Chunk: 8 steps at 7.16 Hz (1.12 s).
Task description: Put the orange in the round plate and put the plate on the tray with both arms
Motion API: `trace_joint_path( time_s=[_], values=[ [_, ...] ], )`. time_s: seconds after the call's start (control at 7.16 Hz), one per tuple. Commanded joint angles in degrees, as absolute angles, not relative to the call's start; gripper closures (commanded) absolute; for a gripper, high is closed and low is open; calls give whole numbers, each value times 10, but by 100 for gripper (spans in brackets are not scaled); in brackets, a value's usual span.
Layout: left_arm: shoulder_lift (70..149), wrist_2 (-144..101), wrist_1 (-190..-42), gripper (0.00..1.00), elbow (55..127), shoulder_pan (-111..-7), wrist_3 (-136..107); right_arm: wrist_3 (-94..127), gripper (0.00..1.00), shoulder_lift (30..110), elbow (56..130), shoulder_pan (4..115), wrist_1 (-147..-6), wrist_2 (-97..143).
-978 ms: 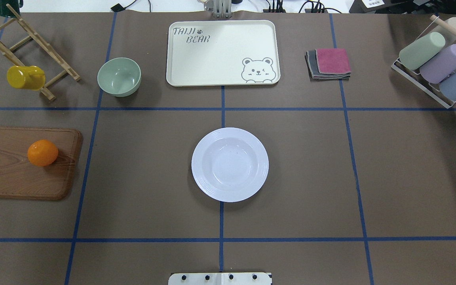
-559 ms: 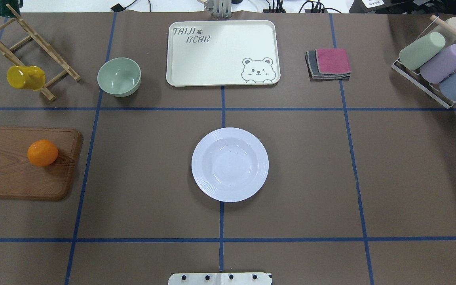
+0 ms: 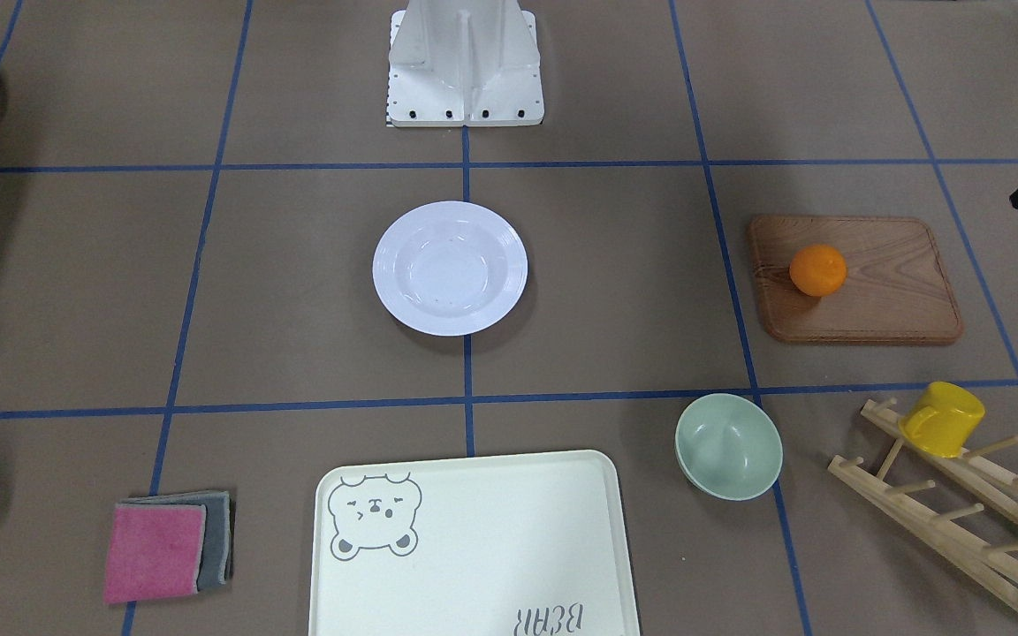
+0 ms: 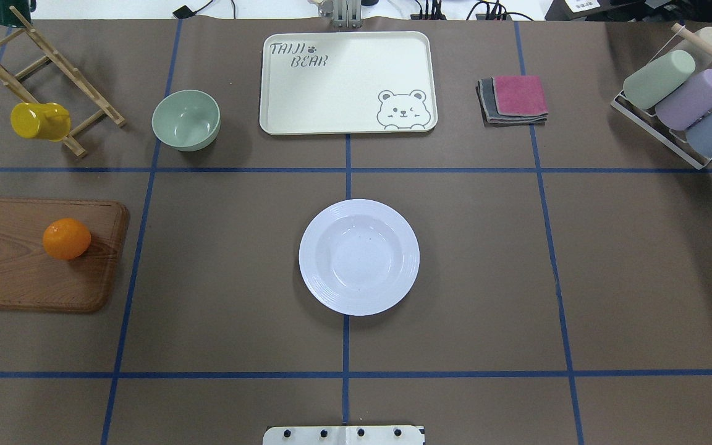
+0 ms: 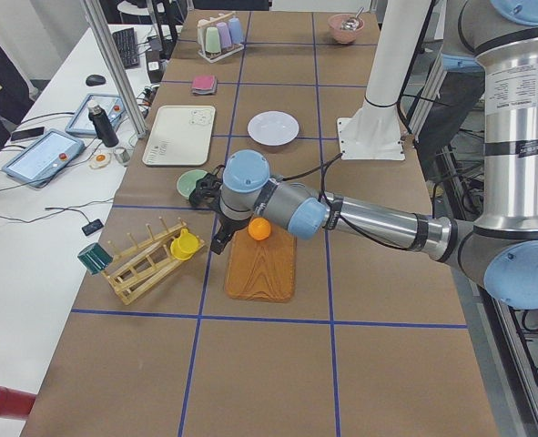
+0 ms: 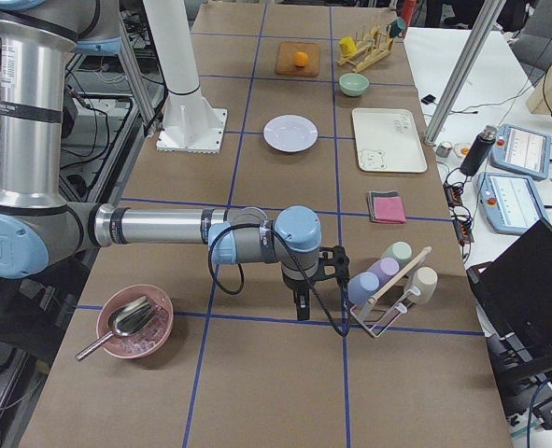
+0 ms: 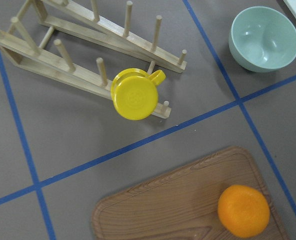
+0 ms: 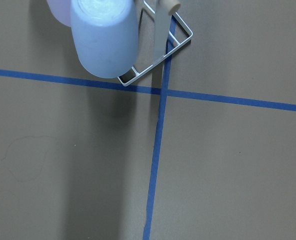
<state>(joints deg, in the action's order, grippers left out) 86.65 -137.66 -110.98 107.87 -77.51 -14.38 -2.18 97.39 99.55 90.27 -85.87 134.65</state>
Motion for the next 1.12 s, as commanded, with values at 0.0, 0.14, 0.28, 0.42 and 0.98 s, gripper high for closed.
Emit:
trace_joint_path(
  time_s=[0.0, 0.14, 0.28, 0.42, 0.98],
  values=[
    [888, -1278, -1143, 1, 1080, -661, -305, -21, 0, 974, 993, 903, -859, 1346],
    [908, -1250, -1143, 1, 1080, -609, -385, -21, 0, 975, 996, 903, -859, 1346],
    [917, -1192, -1143, 1, 1078, -556, -408, -21, 0, 976, 996, 903, -859, 1346],
    [918, -1158, -1142, 1, 1068, -526, -407, -21, 0, 976, 995, 903, -859, 1346],
    [903, -1158, -1143, 1, 1056, -484, -399, -22, 0, 976, 995, 903, -859, 1346]
  ],
)
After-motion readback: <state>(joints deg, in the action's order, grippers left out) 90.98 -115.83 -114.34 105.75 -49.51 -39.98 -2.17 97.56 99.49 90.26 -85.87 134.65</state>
